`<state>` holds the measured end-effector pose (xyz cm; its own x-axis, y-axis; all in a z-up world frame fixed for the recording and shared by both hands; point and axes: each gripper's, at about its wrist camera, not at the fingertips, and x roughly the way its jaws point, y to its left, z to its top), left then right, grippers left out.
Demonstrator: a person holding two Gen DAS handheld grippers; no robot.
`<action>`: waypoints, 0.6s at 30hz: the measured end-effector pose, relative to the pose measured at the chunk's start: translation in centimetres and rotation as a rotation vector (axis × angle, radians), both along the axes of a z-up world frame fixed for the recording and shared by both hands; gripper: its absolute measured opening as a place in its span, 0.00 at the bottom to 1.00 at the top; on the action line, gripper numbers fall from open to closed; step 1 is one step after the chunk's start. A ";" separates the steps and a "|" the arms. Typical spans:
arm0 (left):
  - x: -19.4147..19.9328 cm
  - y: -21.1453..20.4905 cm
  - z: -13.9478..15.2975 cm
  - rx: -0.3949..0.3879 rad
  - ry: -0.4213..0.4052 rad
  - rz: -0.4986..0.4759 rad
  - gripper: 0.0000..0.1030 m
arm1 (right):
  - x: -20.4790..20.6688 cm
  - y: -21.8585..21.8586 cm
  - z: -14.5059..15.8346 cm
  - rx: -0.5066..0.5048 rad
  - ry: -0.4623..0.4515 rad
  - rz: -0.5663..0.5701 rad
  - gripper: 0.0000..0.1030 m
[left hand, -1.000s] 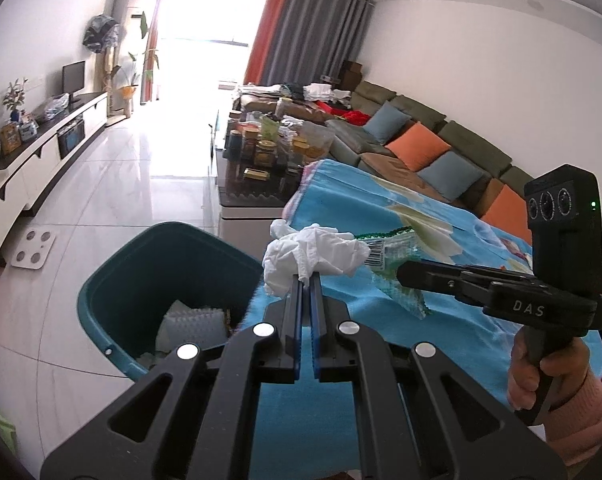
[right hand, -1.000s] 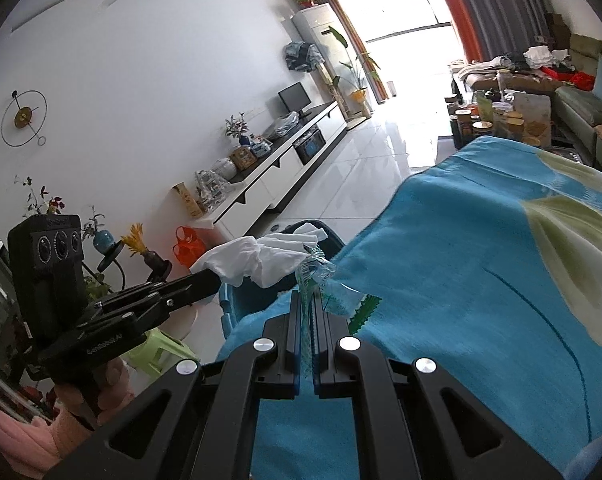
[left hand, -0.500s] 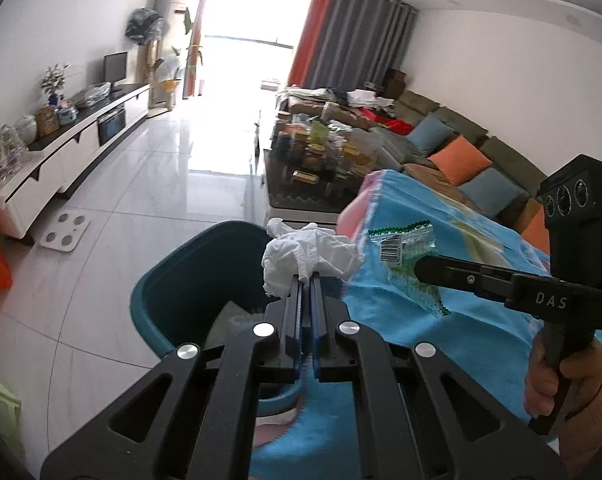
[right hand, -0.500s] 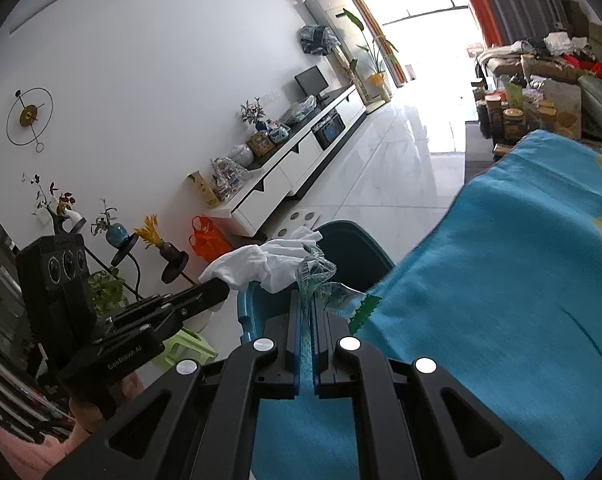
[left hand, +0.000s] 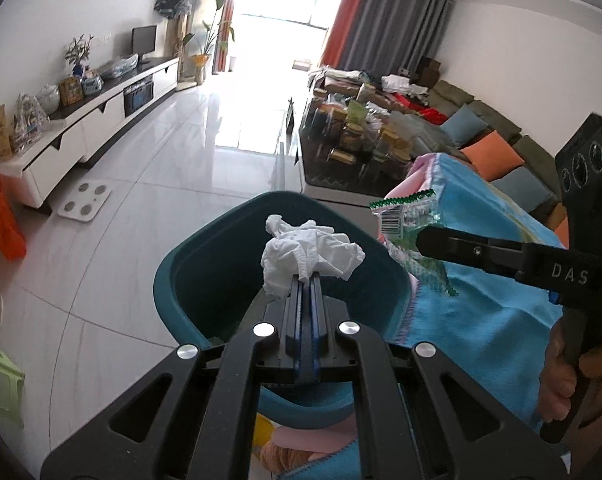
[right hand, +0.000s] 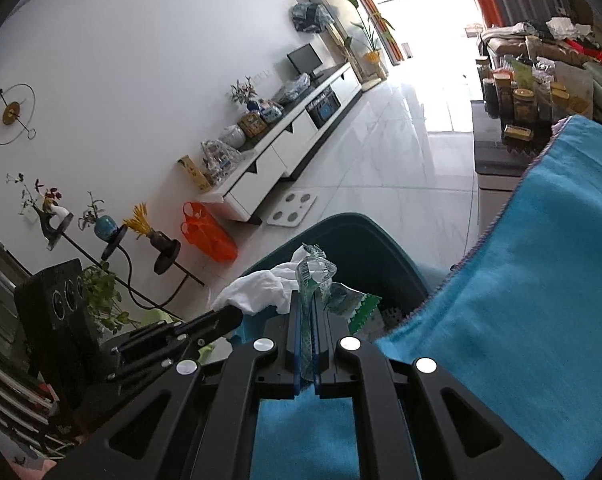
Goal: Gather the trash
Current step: 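Open the left gripper over the bin while the right gripper opens to drop the wrapper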
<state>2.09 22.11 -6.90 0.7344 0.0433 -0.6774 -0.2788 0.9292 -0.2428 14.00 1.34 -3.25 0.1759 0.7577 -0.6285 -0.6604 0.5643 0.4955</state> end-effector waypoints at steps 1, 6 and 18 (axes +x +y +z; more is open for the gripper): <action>0.3 0.2 -0.3 -0.003 0.005 0.001 0.04 | 0.1 0.5 -0.2 -0.014 0.004 0.004 0.05; 1.8 0.6 -1.9 -0.019 0.042 0.002 0.04 | 0.6 2.1 -0.9 -0.072 0.006 -0.001 0.09; 2.6 0.7 -3.2 -0.015 0.058 0.035 0.36 | 0.4 1.7 -0.8 -0.082 -0.003 -0.027 0.38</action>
